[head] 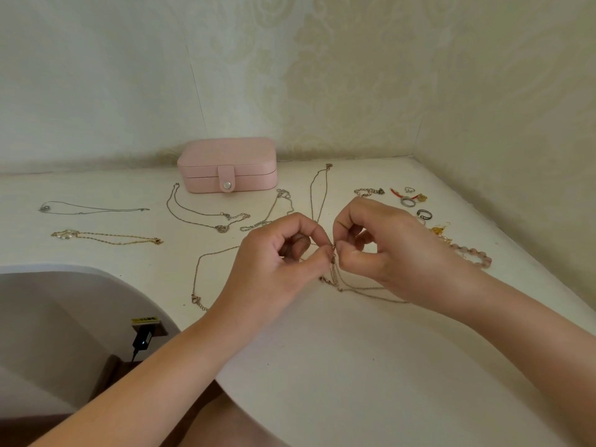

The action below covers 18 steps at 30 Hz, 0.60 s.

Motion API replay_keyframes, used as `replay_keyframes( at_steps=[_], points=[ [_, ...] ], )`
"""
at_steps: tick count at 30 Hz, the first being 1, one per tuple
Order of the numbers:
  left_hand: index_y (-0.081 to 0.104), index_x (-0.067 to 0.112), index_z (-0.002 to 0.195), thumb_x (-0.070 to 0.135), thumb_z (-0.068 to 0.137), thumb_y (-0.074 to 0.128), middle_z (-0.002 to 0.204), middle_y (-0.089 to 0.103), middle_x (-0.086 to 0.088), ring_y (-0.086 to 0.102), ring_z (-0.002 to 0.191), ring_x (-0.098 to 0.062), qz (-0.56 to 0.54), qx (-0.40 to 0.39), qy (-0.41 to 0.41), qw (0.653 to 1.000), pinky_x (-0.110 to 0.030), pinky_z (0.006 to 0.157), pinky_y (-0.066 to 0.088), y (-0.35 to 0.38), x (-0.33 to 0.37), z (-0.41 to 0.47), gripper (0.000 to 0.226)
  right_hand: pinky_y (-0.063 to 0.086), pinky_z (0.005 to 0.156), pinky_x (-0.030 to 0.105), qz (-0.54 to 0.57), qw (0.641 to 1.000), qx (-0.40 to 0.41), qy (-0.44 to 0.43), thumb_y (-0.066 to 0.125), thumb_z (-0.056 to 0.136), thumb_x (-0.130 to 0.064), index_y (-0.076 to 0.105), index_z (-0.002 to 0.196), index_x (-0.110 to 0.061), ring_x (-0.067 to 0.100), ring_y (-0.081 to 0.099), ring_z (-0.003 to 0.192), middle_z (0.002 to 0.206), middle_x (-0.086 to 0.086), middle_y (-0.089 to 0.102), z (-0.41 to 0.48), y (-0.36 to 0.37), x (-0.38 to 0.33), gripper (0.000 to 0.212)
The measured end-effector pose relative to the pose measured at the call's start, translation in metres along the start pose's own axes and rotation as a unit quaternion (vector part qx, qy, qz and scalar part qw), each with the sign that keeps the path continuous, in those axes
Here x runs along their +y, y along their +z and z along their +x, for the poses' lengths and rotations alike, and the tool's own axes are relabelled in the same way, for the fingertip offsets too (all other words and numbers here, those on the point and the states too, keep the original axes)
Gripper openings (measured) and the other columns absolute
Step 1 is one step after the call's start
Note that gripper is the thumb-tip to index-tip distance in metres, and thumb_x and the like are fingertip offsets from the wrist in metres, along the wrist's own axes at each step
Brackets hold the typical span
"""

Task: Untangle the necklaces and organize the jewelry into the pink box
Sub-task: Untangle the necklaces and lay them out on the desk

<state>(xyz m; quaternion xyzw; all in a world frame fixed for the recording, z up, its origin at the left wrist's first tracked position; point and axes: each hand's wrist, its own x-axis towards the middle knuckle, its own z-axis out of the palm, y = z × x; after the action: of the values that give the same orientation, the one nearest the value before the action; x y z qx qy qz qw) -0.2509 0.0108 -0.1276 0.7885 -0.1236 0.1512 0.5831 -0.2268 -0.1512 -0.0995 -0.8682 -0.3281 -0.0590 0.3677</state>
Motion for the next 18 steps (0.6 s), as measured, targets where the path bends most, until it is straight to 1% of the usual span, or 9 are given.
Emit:
replay_keyframes(
  at_steps=[3,5,6,8,11,14,16,18],
  points=[
    [0.063,0.02,0.067,0.022,0.066,0.066,0.052,0.035,0.013,0.031,0.052,-0.006,0.007,-0.011,-0.003,1.0,-0.013,0.05,0.028,0.001,0.001,-0.001,0.004,0.038,0.067,0.01,-0.049,0.999,0.013,-0.017,0.06,0.081,-0.014,0.048,0.078,-0.024,0.004,0.049,0.079,0.08,-0.014,0.048,0.0,0.001,0.0,0.016],
    [0.062,0.019,0.067,0.021,0.067,0.065,0.052,0.037,0.013,0.033,0.052,-0.006,0.005,-0.019,-0.008,1.0,-0.013,0.051,0.029,0.001,0.001,-0.001,0.003,0.039,0.067,0.01,-0.047,0.998,0.026,-0.014,0.06,0.081,-0.015,0.047,0.076,-0.028,0.004,0.05,0.079,0.079,-0.014,0.049,0.001,0.001,0.0,0.019],
    [0.063,0.019,0.066,0.021,0.067,0.064,0.052,0.038,0.012,0.033,0.052,-0.006,0.002,-0.018,-0.009,1.0,-0.012,0.051,0.03,0.0,0.0,-0.001,0.002,0.041,0.068,0.012,-0.029,0.999,0.031,-0.004,0.06,0.081,-0.017,0.048,0.075,-0.029,0.005,0.052,0.079,0.079,-0.014,0.052,0.001,0.0,0.0,0.018],
    [0.063,0.018,0.065,0.02,0.068,0.064,0.053,0.039,0.011,0.034,0.05,-0.005,-0.01,-0.01,-0.01,1.0,-0.01,0.05,0.03,0.0,0.0,0.0,0.003,0.046,0.071,0.015,0.033,0.999,0.035,0.025,0.06,0.082,-0.02,0.057,0.076,-0.028,0.006,0.057,0.078,0.077,-0.012,0.06,0.002,-0.003,-0.001,0.01],
    [0.063,0.014,0.067,0.018,0.069,0.063,0.052,0.038,0.011,0.034,0.048,-0.003,-0.025,0.0,-0.01,1.0,-0.009,0.048,0.03,0.0,0.0,0.001,0.004,0.051,0.075,0.017,0.114,0.991,-0.004,0.074,0.069,0.082,-0.019,0.07,0.083,-0.025,0.005,0.066,0.077,0.078,-0.008,0.07,0.002,-0.007,-0.002,0.007],
    [0.063,0.015,0.066,0.018,0.068,0.063,0.052,0.036,0.011,0.032,0.047,-0.003,-0.024,0.015,-0.012,1.0,-0.009,0.048,0.03,0.002,-0.003,0.001,0.004,0.052,0.078,0.016,0.18,0.978,-0.023,0.106,0.074,0.076,-0.02,0.075,0.085,-0.023,0.007,0.07,0.08,0.079,-0.006,0.074,0.001,-0.009,-0.002,0.01],
    [0.064,0.02,0.065,0.019,0.068,0.065,0.052,0.036,0.009,0.031,0.047,-0.004,-0.014,0.02,-0.008,1.0,-0.01,0.048,0.029,0.002,-0.005,0.001,0.003,0.052,0.076,0.013,0.188,0.976,-0.011,0.113,0.075,0.076,-0.019,0.076,0.084,-0.022,0.006,0.07,0.079,0.078,-0.006,0.075,0.002,-0.009,-0.002,0.009],
    [0.065,0.021,0.066,0.018,0.071,0.069,0.052,0.035,0.008,0.031,0.047,-0.004,-0.009,0.02,-0.007,1.0,-0.01,0.048,0.029,0.002,-0.006,0.001,0.007,0.052,0.073,0.014,0.173,0.979,-0.001,0.111,0.074,0.077,-0.019,0.076,0.083,-0.022,0.007,0.07,0.077,0.076,-0.006,0.074,0.002,-0.009,-0.002,0.007]
  ],
)
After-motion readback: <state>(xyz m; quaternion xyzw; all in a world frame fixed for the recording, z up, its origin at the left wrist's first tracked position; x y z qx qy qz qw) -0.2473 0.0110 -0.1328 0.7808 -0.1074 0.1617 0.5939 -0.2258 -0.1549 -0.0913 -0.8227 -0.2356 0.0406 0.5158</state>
